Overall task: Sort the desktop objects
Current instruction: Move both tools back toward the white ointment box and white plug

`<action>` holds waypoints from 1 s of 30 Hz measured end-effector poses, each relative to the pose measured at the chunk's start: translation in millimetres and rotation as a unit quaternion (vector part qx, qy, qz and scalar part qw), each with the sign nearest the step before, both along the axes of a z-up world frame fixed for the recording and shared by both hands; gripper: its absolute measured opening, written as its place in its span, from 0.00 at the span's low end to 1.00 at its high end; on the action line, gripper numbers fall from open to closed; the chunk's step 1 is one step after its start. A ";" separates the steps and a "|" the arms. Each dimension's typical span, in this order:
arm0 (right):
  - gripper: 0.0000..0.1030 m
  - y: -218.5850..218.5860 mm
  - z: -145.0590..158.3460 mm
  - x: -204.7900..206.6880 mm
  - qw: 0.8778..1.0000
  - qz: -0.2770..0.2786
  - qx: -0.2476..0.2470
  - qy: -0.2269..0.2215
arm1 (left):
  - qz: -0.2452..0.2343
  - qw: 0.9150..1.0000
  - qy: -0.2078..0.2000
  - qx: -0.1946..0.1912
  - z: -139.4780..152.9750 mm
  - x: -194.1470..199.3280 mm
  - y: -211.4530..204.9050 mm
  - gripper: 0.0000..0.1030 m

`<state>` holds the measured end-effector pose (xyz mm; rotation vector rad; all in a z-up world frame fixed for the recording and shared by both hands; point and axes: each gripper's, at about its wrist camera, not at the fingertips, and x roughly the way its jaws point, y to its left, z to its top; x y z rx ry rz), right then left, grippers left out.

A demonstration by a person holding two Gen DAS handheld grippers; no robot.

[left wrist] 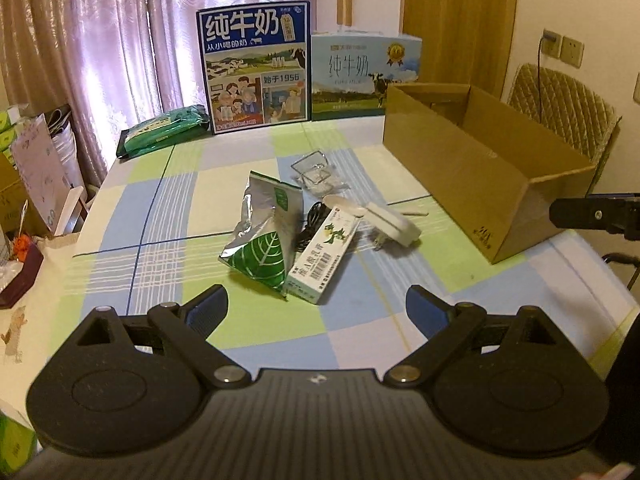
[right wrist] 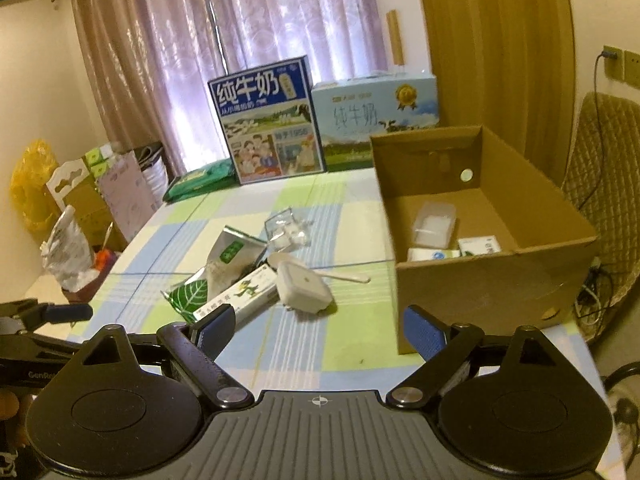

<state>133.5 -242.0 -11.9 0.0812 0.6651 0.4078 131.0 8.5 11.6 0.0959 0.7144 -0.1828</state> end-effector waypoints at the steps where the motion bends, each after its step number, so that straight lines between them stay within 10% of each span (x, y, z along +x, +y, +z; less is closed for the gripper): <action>1: 0.86 3.1 -4.0 2.5 1.000 0.001 0.000 0.003 | -0.005 1.000 -0.001 0.005 -2.3 3.8 0.0 0.90; 30: 0.78 67.1 -102.4 99.6 1.000 0.002 -0.011 0.028 | -0.152 0.984 0.002 0.095 -106.1 99.0 -18.3 0.56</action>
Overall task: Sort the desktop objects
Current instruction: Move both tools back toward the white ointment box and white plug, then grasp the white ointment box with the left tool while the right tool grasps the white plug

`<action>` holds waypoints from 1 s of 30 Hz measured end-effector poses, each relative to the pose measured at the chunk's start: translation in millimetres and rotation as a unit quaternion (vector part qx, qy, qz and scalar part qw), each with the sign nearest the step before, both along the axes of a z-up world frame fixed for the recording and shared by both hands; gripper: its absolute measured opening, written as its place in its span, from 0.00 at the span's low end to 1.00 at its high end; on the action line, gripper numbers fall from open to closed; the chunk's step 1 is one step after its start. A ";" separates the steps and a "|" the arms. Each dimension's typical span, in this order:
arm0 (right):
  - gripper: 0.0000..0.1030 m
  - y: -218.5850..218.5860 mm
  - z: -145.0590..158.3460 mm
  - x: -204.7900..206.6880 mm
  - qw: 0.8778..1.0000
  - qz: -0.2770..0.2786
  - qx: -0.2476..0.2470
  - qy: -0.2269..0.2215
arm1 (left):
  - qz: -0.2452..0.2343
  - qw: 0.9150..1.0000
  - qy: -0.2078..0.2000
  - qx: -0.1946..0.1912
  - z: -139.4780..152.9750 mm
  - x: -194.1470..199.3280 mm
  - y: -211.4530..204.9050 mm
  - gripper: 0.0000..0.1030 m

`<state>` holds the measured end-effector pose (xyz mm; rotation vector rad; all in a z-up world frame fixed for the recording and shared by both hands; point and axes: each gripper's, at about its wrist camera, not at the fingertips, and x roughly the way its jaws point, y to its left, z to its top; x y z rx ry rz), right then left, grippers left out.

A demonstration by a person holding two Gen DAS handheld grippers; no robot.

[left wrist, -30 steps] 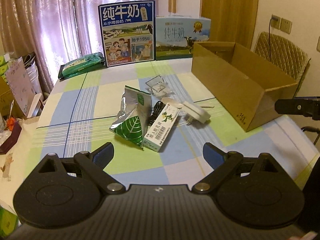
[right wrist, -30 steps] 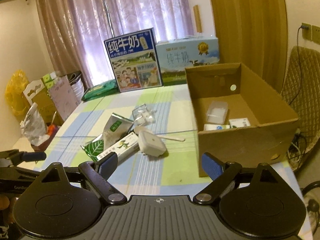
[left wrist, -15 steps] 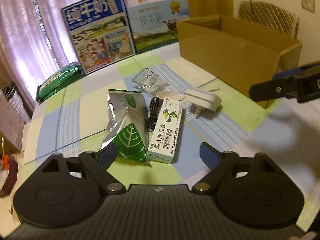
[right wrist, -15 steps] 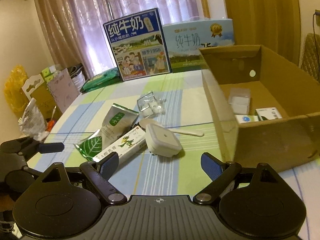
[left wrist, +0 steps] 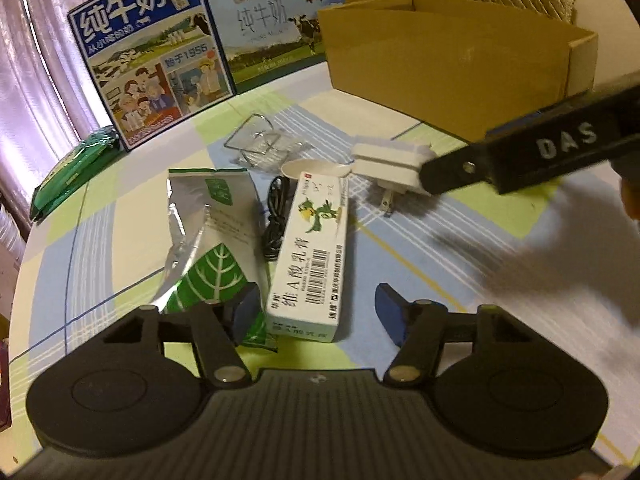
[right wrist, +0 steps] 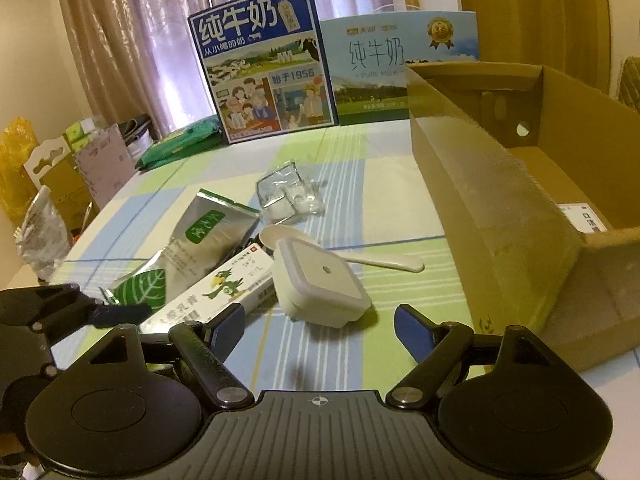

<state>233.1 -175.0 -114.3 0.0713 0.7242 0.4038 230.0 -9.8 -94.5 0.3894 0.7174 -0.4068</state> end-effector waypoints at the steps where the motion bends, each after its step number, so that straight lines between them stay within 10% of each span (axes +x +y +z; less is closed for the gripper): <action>1: 0.78 0.9 -1.8 2.7 1.000 -0.001 -0.003 -0.001 | -0.002 1.000 0.000 0.001 -1.6 0.7 -0.7 0.54; 7: 0.77 4.8 -10.4 16.5 1.000 -0.004 -0.009 -0.003 | 0.022 1.000 0.003 -0.002 -5.9 14.5 2.2 0.37; 30: 0.59 11.2 -22.9 29.3 0.999 -0.004 -0.023 0.031 | 0.066 0.994 0.051 -0.076 0.1 11.4 16.2 0.34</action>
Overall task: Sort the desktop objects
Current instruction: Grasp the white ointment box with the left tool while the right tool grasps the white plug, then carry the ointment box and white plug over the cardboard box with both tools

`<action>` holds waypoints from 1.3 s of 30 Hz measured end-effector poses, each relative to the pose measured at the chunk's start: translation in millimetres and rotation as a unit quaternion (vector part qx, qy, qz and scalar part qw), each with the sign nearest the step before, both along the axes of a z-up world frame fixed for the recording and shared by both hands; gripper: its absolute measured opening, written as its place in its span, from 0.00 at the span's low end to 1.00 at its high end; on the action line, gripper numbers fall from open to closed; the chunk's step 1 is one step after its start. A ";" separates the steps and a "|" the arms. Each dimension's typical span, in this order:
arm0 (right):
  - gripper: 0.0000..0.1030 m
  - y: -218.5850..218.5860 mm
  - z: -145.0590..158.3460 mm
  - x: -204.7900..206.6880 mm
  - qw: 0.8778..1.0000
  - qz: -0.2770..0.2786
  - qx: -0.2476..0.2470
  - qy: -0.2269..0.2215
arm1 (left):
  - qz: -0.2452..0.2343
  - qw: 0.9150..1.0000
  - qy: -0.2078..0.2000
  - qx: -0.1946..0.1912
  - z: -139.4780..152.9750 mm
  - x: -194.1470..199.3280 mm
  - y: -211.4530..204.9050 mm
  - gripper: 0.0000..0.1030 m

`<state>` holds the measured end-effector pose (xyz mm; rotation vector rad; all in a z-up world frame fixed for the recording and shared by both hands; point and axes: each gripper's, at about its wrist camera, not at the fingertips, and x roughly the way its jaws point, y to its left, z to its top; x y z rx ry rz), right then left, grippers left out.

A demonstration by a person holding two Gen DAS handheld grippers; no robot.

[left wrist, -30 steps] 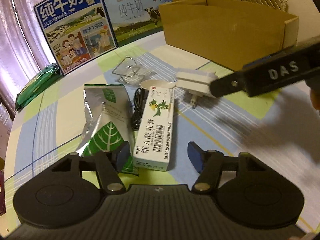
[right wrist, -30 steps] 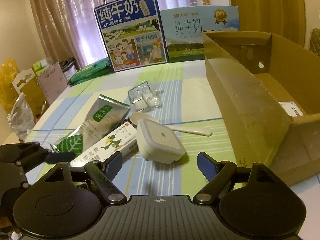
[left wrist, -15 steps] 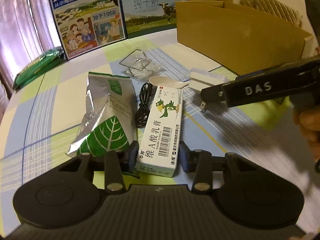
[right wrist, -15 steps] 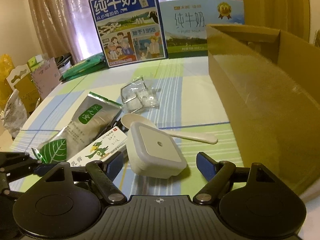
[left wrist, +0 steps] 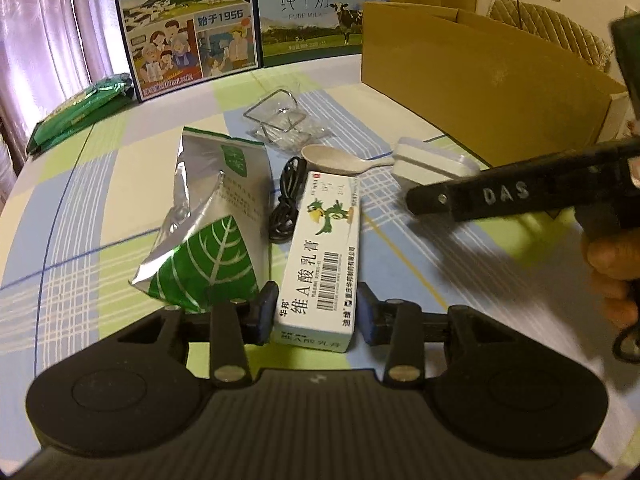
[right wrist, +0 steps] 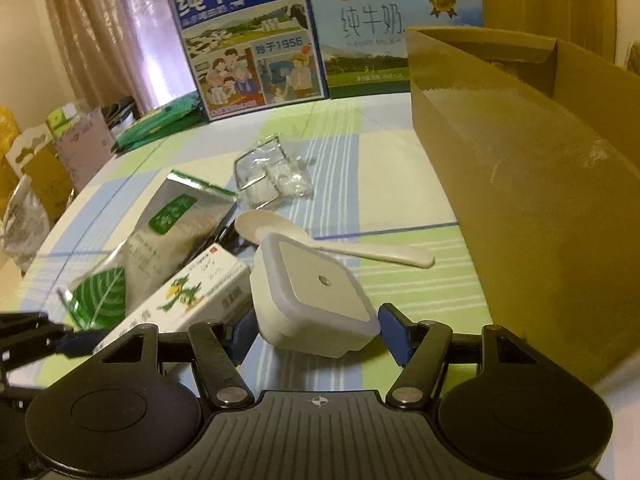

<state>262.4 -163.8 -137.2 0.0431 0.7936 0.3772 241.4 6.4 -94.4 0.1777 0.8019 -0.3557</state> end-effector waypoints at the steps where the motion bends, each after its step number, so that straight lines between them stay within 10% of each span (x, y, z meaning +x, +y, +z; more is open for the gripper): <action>1: 0.56 0.0 2.3 -6.3 1.000 0.004 -0.009 -0.001 | 0.002 1.000 0.004 -0.001 1.2 -1.7 -0.4 0.33; 17: 0.54 -22.6 11.0 -107.7 0.998 0.041 -0.039 0.019 | 0.008 0.999 0.030 -0.014 11.5 -67.4 -11.7 0.32; 39: 0.67 -44.3 5.6 -96.6 0.996 -0.016 0.084 0.041 | 0.018 0.999 0.020 -0.029 2.8 -51.2 -13.9 0.41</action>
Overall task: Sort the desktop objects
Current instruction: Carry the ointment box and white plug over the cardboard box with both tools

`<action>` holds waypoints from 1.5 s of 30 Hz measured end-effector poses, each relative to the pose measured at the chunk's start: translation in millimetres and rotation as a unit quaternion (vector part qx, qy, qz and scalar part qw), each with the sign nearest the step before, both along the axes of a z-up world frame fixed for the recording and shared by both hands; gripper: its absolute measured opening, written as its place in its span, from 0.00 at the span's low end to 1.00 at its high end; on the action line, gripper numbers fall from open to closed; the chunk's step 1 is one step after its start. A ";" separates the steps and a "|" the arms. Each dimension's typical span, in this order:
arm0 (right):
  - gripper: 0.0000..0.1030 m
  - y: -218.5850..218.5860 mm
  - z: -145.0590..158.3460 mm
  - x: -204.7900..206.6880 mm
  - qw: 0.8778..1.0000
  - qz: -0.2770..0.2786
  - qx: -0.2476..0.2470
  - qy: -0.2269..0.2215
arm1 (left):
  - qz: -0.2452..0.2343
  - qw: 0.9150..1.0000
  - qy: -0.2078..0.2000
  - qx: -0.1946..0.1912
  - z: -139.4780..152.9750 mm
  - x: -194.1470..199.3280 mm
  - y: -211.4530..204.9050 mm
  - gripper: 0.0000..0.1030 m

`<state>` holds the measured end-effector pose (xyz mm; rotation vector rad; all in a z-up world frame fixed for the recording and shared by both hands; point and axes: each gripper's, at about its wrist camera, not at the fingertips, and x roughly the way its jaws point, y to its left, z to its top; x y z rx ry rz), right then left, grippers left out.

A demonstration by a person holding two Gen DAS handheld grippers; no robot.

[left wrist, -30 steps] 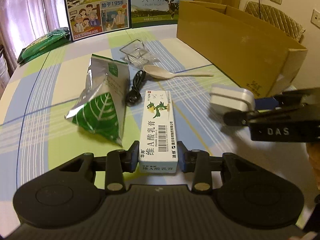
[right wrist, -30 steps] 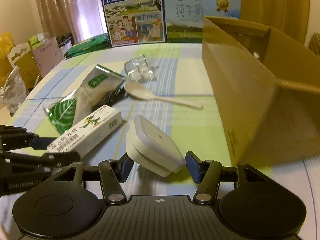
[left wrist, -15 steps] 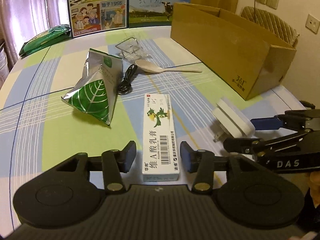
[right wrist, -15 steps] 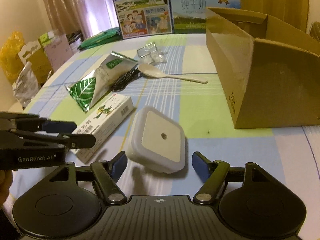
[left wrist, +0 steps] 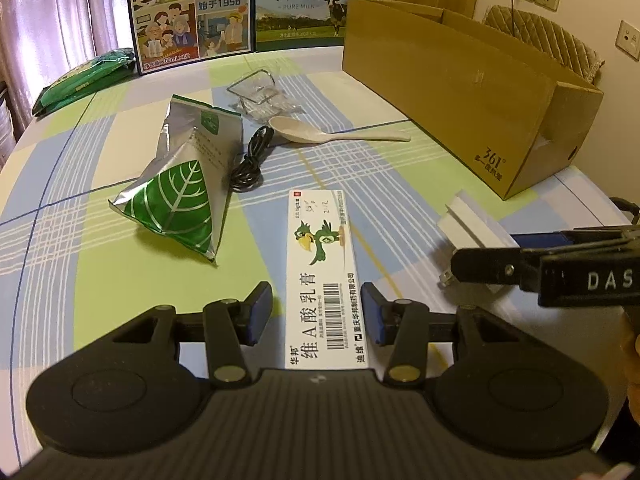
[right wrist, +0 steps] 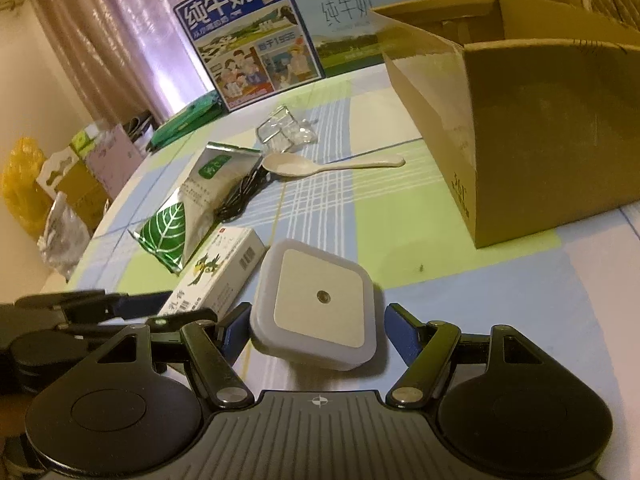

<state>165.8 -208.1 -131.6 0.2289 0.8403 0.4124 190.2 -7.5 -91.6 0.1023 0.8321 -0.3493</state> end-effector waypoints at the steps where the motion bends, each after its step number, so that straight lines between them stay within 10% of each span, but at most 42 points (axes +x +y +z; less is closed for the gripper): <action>1: 0.67 0.0 -0.2 1.1 1.000 -0.002 0.002 0.000 | 0.000 1.000 -0.001 -0.001 -0.2 0.2 0.0 0.41; 45: 0.61 19.4 3.8 -7.4 0.990 0.003 -0.113 -0.089 | 0.011 1.000 -0.006 0.012 2.0 4.6 -9.2 0.32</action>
